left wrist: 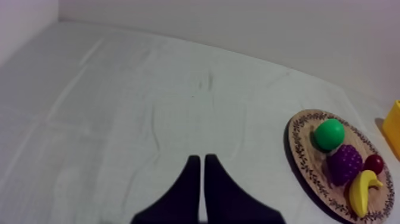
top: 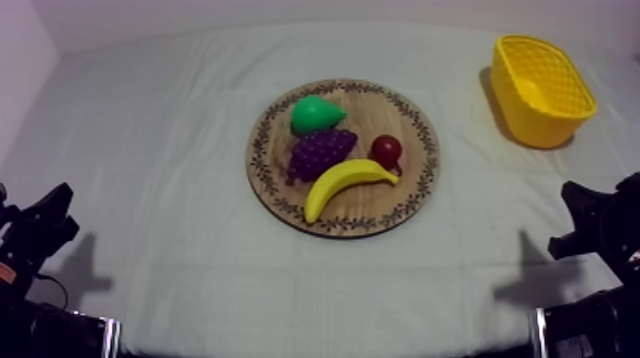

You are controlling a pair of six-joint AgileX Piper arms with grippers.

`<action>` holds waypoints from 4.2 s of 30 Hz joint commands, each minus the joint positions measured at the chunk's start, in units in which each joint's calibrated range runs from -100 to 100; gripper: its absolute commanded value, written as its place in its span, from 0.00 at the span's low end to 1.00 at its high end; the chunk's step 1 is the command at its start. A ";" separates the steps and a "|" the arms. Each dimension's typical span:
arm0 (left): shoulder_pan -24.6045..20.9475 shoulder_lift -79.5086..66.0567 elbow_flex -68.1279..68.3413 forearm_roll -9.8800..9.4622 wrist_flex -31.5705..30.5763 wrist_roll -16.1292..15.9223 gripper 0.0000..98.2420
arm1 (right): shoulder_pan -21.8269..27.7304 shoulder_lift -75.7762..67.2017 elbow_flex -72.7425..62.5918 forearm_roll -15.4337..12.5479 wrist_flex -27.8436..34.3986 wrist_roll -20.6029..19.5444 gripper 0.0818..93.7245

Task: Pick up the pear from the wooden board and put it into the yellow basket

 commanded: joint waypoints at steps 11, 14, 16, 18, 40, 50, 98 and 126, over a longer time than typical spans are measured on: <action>-0.01 0.00 -0.02 -0.02 0.00 0.00 0.00 | -0.59 -0.02 0.02 0.00 0.02 0.16 0.00; -0.01 0.00 -0.02 -0.02 0.00 0.00 0.00 | -2.90 0.71 -0.78 0.89 2.36 0.05 0.00; -0.01 0.00 -0.02 -0.02 0.00 0.00 0.00 | -5.34 3.14 -1.60 3.57 3.32 -1.07 0.00; -0.01 0.00 -0.02 -0.02 0.00 -0.01 0.00 | -8.41 7.23 -2.47 7.11 4.24 -1.55 0.00; -0.01 0.00 -0.02 -0.02 0.00 0.00 0.00 | -24.42 55.11 -42.52 21.49 21.17 -7.52 0.00; -0.01 0.00 -0.02 -0.02 0.00 0.00 0.00 | -24.64 77.62 -72.33 14.40 35.03 7.07 0.01; -0.01 0.00 -0.02 -0.02 0.00 0.00 0.00 | -26.91 125.13 -129.30 10.74 54.62 14.16 0.80; -0.01 0.00 -0.02 -0.02 0.00 0.00 0.00 | -27.48 150.02 -139.84 13.22 48.41 11.20 0.83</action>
